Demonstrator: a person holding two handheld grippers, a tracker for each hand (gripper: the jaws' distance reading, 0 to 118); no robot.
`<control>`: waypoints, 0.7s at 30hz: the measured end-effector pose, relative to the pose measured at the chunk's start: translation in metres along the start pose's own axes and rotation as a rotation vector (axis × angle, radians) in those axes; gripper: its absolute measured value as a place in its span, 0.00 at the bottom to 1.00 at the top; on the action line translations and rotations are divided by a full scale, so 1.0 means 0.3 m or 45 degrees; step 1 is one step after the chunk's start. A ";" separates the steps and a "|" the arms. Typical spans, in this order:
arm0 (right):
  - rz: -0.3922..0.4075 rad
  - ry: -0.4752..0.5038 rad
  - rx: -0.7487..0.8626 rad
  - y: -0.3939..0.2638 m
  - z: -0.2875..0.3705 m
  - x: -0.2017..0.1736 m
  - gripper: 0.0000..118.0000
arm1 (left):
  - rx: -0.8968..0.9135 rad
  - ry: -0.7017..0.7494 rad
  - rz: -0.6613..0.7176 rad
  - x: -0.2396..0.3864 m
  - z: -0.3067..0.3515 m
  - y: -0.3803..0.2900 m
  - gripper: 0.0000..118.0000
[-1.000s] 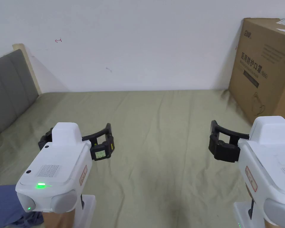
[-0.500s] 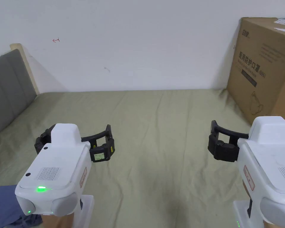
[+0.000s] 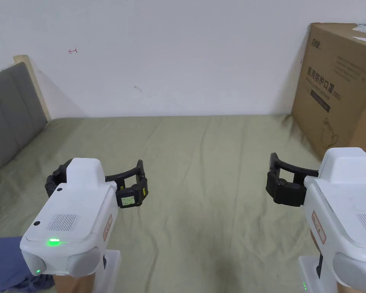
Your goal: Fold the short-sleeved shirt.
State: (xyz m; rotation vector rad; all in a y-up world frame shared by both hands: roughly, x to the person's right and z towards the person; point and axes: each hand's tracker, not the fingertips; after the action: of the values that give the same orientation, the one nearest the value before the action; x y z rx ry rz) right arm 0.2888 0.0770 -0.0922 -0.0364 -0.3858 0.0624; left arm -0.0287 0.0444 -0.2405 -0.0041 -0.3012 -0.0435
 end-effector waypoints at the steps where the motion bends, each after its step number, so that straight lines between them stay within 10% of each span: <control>1: 0.000 0.001 0.001 0.001 0.000 0.000 0.98 | 0.001 -0.002 0.000 0.001 0.002 0.001 1.00; 21: -0.004 0.008 0.011 0.006 0.004 -0.005 0.98 | 0.010 0.002 -0.013 0.007 0.014 0.008 1.00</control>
State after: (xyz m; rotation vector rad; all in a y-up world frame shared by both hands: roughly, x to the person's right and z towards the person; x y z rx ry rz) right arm 0.2869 0.0786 -0.0918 -0.0273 -0.3794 0.0606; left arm -0.0278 0.0468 -0.2360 0.0055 -0.2998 -0.0525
